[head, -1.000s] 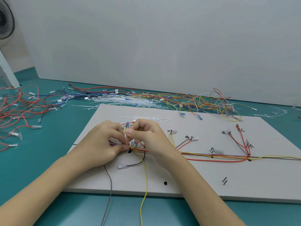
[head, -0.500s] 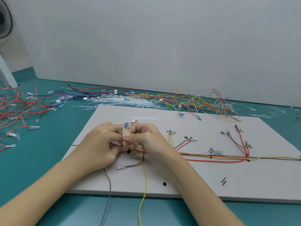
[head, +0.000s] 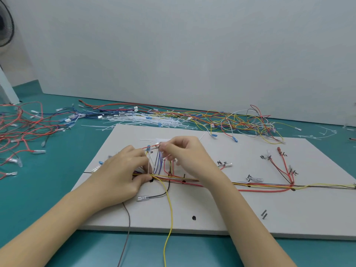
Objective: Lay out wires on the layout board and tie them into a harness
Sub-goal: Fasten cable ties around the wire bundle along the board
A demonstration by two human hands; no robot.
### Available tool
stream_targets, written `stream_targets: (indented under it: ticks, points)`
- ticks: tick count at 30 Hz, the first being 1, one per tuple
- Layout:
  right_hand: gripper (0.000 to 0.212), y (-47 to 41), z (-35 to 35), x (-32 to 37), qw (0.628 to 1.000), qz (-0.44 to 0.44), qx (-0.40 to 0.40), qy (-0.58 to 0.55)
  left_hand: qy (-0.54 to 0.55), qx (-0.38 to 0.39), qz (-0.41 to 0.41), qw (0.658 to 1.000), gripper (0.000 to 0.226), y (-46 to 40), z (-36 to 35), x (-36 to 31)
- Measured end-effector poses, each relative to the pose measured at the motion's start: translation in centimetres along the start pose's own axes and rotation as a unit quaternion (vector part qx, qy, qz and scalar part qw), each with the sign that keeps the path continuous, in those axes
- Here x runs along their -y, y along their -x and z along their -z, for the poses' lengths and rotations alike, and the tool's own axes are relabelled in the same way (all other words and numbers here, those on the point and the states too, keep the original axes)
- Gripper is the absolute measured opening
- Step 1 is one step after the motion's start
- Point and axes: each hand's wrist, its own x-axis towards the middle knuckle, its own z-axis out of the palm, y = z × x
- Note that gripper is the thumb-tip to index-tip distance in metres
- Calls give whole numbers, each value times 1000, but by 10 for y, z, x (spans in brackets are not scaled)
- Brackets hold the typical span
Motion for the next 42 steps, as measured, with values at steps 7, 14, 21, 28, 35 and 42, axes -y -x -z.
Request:
stream_targets:
  ticks: [7, 14, 21, 28, 35, 42]
  points:
    - [21, -30, 45, -13, 952, -31, -101, 287, -67, 11, -23, 997, 8, 1, -4, -4]
    - [35, -46, 46, -31, 857, -52, -46, 511, -64, 25, 1, 998, 7, 2, -6, -4]
    - [20, -44, 42, -32, 847, -55, -100, 519, 43, 21, 35, 998, 16, 2, -2, -4]
    - [23, -43, 46, -34, 858, -80, -162, 480, 174, 1, 104, 979, 28, -3, 17, -3]
    - [30, -43, 55, -36, 883, -88, -189, 421, 181, -6, 108, 977, 25, -4, 16, -8]
    - [36, -42, 62, -46, 909, -42, -232, 343, 161, -12, 89, 983, 38, -3, 11, -9]
